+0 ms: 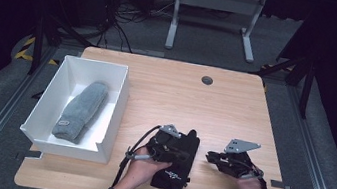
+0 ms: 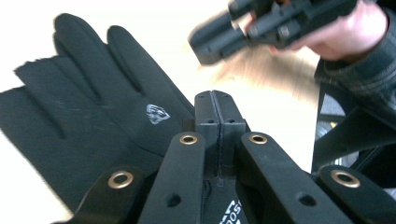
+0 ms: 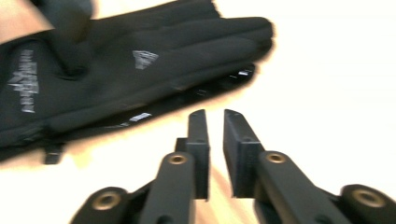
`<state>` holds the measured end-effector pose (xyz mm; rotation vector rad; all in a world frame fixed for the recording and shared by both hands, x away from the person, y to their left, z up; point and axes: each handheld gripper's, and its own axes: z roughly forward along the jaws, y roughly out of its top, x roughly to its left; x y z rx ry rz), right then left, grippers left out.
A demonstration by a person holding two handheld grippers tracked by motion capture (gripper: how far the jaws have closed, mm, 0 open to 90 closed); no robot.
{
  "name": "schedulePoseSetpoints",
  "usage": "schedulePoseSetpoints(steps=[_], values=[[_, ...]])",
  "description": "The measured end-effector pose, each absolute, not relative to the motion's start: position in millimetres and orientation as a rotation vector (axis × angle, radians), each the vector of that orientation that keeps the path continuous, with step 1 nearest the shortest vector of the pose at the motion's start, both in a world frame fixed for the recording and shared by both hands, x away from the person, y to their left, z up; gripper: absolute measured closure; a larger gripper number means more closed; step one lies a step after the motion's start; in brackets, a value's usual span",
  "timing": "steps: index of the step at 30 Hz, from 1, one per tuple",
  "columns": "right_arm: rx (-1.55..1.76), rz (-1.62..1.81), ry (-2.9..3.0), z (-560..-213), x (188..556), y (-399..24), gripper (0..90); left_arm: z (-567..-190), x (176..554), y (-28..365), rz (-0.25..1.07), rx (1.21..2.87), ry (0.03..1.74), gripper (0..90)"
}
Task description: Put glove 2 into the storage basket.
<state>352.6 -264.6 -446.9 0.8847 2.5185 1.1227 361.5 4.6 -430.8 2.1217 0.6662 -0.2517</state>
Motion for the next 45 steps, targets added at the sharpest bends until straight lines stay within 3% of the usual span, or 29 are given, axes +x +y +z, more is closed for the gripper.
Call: schedulePoseSetpoints(steps=[2,3,8,16,18,45], values=[[0.909,1.11,2.502,-448.6,354.7,-268.5,65.6,-431.8,360.4,2.8,-0.251,2.132,0.66,90.0],[0.909,1.11,2.502,-448.6,354.7,-268.5,65.6,-434.0,358.5,-0.6,-0.254,2.149,0.651,90.0],[1.002,1.043,2.469,-459.1,363.3,-276.8,42.2,-443.6,351.4,-14.7,-0.276,2.21,0.63,90.0],[1.063,1.03,2.415,-464.5,368.8,-282.1,27.1,-453.3,342.8,-28.3,-0.241,2.32,0.619,90.0],[1.044,1.028,2.392,-468.4,368.2,-280.4,19.4,-452.2,342.2,-28.5,-0.222,2.35,0.608,90.0],[1.037,1.024,2.385,-470.0,367.7,-278.9,15.8,-438.6,350.6,37.4,-0.116,2.375,0.748,90.0]])
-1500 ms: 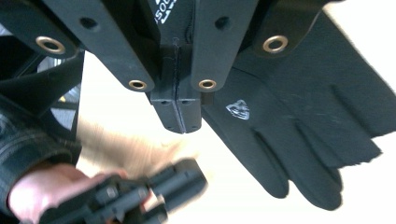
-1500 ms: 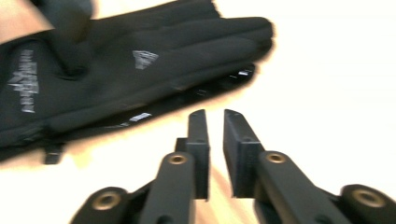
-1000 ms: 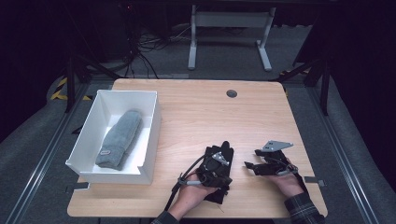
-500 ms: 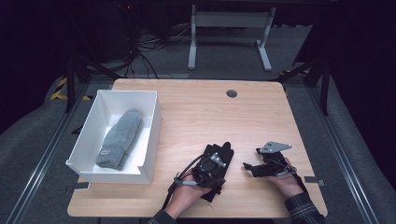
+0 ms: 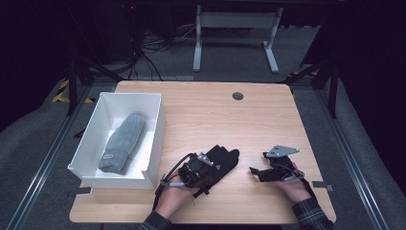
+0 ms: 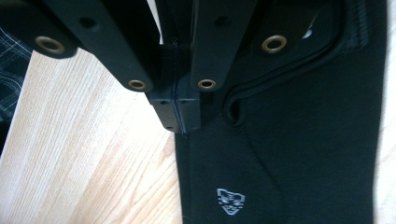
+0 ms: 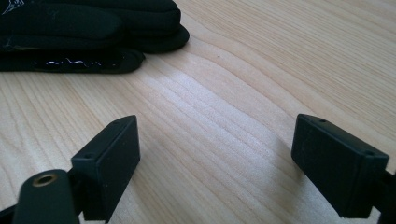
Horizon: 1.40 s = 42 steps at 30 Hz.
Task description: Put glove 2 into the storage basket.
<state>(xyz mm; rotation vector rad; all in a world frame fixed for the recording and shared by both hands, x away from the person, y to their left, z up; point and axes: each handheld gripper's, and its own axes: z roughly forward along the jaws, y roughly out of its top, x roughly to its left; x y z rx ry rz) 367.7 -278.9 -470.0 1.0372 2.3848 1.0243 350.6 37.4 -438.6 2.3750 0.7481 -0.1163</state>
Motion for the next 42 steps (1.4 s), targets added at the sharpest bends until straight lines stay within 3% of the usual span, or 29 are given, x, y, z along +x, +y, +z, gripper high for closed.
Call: schedulePoseSetpoints(steps=[4,6,9,16,18,20,26,42], values=[[1.036,1.024,2.385,-470.0,367.8,-279.0,15.8,-432.5,349.9,38.8,-0.126,2.346,0.731,89.9],[1.036,1.024,2.385,-470.0,367.7,-278.9,15.8,-428.9,349.7,38.6,-0.117,2.343,0.72,85.8],[1.037,1.024,2.385,-470.1,367.7,-278.9,15.8,-421.8,350.4,38.5,-0.085,2.333,0.709,77.4],[1.038,1.023,2.384,-470.1,367.7,-278.9,15.7,-409.9,360.0,35.5,0.012,2.334,0.723,48.0],[1.037,1.023,2.385,-470.1,367.8,-279.1,15.6,-409.3,362.3,34.8,0.017,2.331,0.724,45.4],[1.037,1.024,2.383,-470.2,367.7,-279.0,15.6,-410.8,369.0,30.4,0.041,2.333,0.736,36.3],[1.037,1.023,2.383,-470.2,367.7,-278.9,15.6,-421.0,377.7,22.8,0.101,2.372,0.748,21.4],[1.038,1.022,2.382,-470.2,367.7,-278.7,15.6,-447.0,385.4,10.2,0.2,2.489,0.742,15.8]])
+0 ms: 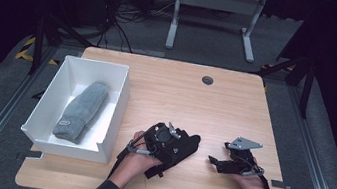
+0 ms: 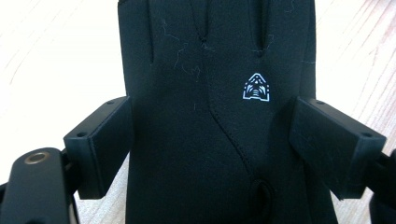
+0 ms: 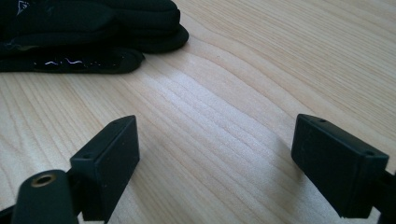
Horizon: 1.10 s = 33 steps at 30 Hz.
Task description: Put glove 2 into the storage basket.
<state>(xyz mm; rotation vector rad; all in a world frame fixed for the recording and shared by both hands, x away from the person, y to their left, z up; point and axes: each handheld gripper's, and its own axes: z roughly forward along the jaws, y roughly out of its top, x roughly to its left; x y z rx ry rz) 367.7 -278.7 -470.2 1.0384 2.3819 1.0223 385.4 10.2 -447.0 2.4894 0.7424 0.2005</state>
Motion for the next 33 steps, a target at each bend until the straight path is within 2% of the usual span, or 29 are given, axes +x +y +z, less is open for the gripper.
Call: schedulePoseSetpoints(steps=[3,6,9,10,12,17,21,25,33], values=[[1.037,1.022,2.382,-470.2,367.7,-278.7,15.6,-449.3,385.9,9.8,0.211,2.493,0.74,15.8],[1.038,1.022,2.381,-470.2,367.7,-278.7,15.6,-453.3,389.5,13.5,0.147,2.457,0.778,15.4],[1.038,1.021,2.381,-470.2,367.7,-278.6,15.5,-452.6,388.8,13.6,0.149,2.461,0.766,17.6],[1.039,1.021,2.381,-470.2,367.6,-278.5,15.5,-451.3,388.3,13.5,0.146,2.473,0.756,22.6],[1.038,1.021,2.381,-470.2,367.6,-278.6,15.5,-450.2,386.8,13.2,0.147,2.472,0.747,25.7],[1.039,1.021,2.381,-470.3,367.6,-278.6,15.5,-446.8,383.2,12.8,0.115,2.483,0.705,47.1],[1.04,1.021,2.38,-470.3,367.6,-278.5,15.5,-445.7,382.1,12.6,0.093,2.486,0.7,58.7],[1.04,1.021,2.38,-470.2,367.6,-278.4,15.5,-444.6,380.7,11.6,0.082,2.494,0.706,62.8],[1.041,1.021,2.38,-470.2,367.6,-278.4,15.5,-442.4,379.6,9.4,0.076,2.498,0.746,65.4]])
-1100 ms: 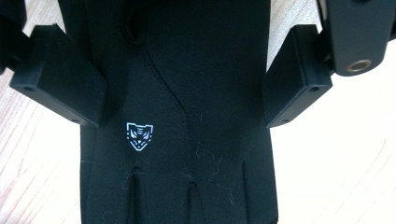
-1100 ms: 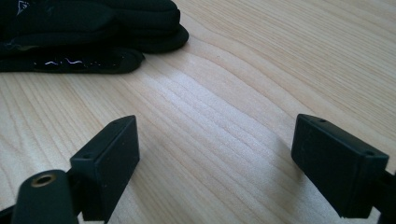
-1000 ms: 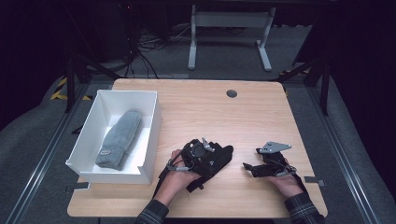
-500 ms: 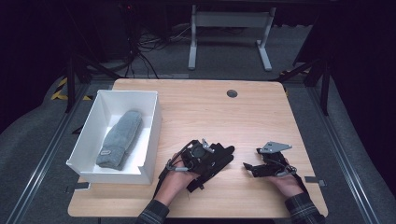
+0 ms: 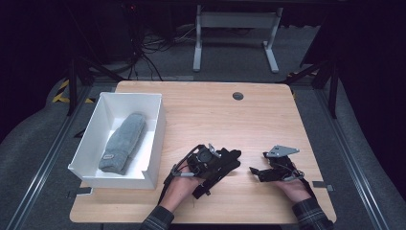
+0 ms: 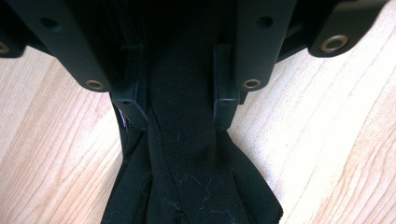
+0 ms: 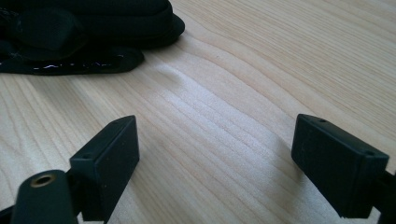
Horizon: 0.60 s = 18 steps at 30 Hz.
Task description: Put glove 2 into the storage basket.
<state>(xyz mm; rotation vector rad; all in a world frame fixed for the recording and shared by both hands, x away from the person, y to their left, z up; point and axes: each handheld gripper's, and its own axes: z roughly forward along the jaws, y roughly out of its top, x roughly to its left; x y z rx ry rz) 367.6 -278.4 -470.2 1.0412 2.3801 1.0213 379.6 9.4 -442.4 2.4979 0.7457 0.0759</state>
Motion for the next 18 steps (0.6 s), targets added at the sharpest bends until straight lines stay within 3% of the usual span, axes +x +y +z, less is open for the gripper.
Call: schedulePoseSetpoints(steps=[9,18], values=[[1.042,1.021,2.38,-470.2,367.6,-278.4,15.5,-430.7,379.9,16.7,-0.021,2.419,0.764,67.0],[1.042,1.021,2.38,-470.2,367.6,-278.4,15.5,-407.3,379.6,27.5,-0.012,2.382,0.779,67.3]])
